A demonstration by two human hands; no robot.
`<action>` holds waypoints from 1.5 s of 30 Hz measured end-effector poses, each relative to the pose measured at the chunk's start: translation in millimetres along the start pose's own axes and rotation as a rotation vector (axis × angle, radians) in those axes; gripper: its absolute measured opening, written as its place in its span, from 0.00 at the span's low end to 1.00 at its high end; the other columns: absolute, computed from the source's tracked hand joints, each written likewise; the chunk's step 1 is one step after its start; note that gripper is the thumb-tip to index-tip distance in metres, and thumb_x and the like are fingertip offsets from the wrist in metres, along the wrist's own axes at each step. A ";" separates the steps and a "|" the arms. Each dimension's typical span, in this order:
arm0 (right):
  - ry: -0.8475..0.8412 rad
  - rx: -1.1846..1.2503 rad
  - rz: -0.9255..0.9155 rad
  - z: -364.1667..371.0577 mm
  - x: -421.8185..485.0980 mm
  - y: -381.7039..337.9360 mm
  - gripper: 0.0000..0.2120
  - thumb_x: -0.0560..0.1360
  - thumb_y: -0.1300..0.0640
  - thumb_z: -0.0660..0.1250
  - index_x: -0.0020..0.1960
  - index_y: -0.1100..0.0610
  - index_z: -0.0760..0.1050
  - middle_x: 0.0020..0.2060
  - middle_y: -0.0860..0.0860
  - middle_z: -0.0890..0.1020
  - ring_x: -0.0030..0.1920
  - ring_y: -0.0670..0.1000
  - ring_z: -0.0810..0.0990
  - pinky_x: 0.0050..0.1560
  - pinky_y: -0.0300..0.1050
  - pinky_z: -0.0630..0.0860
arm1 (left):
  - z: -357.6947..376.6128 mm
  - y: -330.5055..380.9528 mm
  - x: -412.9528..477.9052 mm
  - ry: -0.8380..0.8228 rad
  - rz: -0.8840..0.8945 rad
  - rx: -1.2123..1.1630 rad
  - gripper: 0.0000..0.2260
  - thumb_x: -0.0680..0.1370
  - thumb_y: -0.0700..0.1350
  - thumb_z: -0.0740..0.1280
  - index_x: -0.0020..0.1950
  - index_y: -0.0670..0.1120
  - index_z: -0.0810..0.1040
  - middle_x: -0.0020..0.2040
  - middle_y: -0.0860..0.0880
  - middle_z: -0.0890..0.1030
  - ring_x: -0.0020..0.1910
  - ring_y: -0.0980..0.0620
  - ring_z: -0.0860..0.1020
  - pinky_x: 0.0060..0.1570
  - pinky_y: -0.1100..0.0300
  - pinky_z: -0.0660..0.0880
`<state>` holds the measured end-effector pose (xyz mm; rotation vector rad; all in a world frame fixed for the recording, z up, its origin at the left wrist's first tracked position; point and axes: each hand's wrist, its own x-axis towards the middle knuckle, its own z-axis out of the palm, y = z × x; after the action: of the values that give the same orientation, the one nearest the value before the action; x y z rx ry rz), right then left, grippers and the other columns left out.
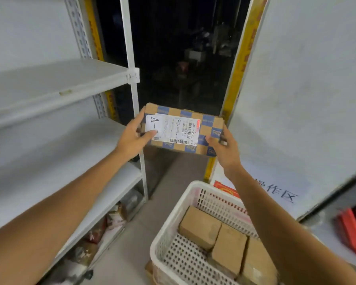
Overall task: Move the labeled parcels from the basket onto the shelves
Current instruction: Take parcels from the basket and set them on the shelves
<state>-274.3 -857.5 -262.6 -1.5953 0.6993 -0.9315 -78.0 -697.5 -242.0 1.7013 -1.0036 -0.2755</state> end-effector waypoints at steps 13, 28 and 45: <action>0.131 -0.075 0.326 -117.3 -88.9 130.7 0.30 0.78 0.64 0.65 0.76 0.49 0.59 0.64 0.52 0.76 0.62 0.53 0.77 0.53 0.52 0.80 | 168.1 -68.4 -52.4 -0.349 -0.189 -0.021 0.37 0.76 0.35 0.68 0.78 0.52 0.52 0.69 0.56 0.70 0.65 0.57 0.72 0.64 0.62 0.70; 0.330 -0.167 0.730 -134.1 -160.3 228.3 0.21 0.76 0.71 0.64 0.67 0.61 0.68 0.51 0.47 0.79 0.48 0.44 0.78 0.43 0.30 0.76 | 254.1 -164.2 -102.2 -0.677 -0.466 -0.042 0.37 0.76 0.34 0.67 0.79 0.52 0.51 0.68 0.50 0.74 0.51 0.61 0.77 0.51 0.62 0.76; 0.336 -0.196 0.881 -141.7 -120.2 376.0 0.23 0.76 0.64 0.68 0.69 0.61 0.67 0.57 0.52 0.76 0.58 0.54 0.77 0.59 0.54 0.77 | 355.0 -260.3 -102.1 -0.621 -0.485 0.023 0.44 0.71 0.29 0.70 0.78 0.49 0.49 0.69 0.51 0.68 0.67 0.56 0.69 0.60 0.65 0.74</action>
<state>-444.4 -912.0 -642.0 -1.0933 1.5984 -0.4666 -237.9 -850.1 -636.2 1.9081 -1.0073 -1.1656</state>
